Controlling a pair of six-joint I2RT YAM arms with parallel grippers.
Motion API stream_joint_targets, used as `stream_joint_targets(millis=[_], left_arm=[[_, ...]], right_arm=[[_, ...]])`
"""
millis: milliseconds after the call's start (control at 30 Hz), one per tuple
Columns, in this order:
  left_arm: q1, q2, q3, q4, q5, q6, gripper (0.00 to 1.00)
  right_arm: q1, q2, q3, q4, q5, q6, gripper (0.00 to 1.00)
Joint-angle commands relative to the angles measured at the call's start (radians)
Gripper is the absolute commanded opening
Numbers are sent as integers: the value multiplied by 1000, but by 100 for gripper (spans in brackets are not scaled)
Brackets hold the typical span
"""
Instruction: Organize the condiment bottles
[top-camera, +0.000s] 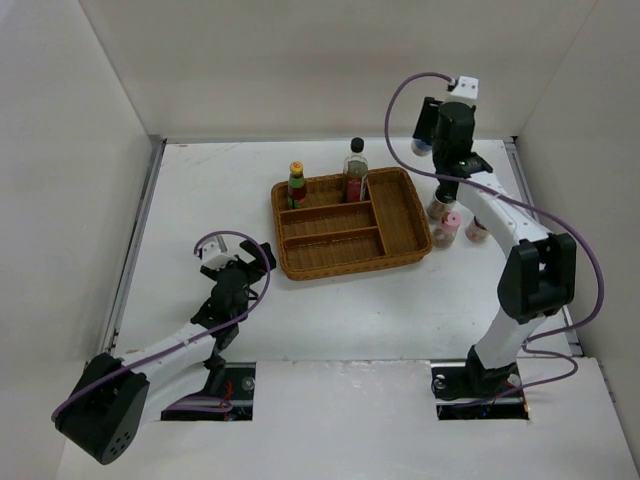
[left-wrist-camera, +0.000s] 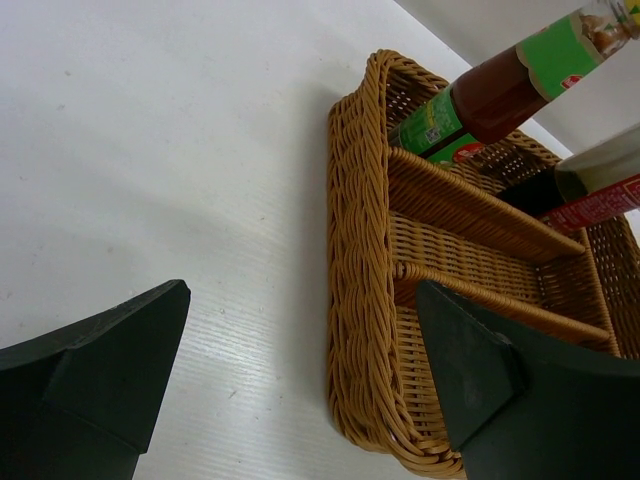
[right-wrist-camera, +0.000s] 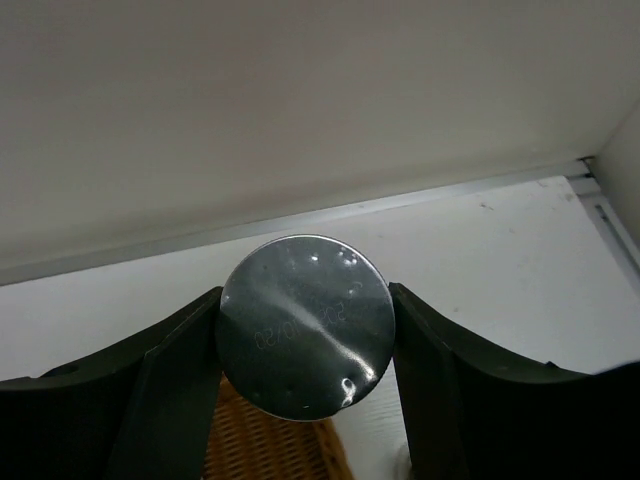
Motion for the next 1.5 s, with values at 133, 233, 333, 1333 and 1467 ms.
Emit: stream_joint_targets(millis=[133,233,333,1333,1467], left_arm=[[-3,-11,2,57,12,-11,100],[-9,-8,6,57,5,-11,100],[-4,-8,5,55,14,-11,100],[0,-11,2,57,15,-13,100],[-7,2,6,57,12,-13,100]], right_arm=[[94,6,-6,116,-40,36,63],[112,26,-24,116,-55,58,63],[120,52,-37,119,-57,71,63],[154,178,-89,185,-56,110,82],[152,120,-112,179,-56,121,90]])
